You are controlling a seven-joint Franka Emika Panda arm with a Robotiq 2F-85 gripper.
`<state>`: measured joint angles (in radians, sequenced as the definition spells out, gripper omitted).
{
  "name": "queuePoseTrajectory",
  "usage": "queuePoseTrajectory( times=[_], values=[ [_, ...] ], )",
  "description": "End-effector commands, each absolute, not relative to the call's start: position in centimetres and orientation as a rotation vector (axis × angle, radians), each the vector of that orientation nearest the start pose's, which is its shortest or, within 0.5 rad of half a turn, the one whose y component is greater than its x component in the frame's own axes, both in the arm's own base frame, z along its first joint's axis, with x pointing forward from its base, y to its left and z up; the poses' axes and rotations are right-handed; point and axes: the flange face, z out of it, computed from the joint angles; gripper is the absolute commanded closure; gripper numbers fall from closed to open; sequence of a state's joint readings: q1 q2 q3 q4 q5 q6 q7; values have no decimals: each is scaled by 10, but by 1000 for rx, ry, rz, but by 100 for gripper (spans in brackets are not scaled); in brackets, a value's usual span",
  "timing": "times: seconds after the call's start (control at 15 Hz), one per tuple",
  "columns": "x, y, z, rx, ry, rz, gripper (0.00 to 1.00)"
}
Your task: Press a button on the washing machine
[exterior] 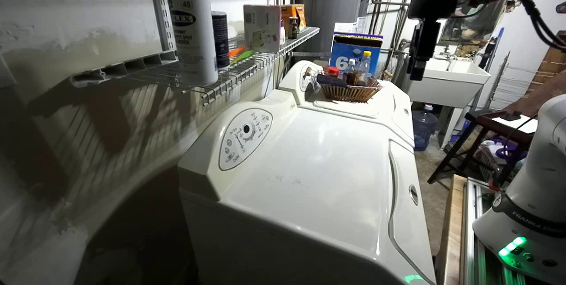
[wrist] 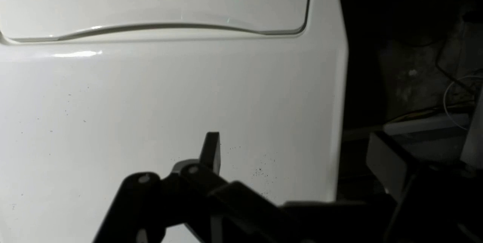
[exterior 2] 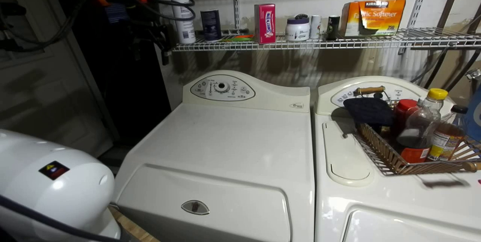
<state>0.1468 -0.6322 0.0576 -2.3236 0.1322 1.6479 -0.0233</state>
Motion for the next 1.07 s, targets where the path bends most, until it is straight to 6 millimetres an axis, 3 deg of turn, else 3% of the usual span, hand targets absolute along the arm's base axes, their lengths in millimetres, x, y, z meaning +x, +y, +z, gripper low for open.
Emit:
queuePoseTrajectory(
  times=[0.0, 0.47, 1.0],
  values=[
    [383, 73, 535, -2970, -345, 27, 0],
    [463, 42, 484, -2904, -380, -159, 0],
    [529, 25, 439, -2896, -418, -385, 0]
  ],
)
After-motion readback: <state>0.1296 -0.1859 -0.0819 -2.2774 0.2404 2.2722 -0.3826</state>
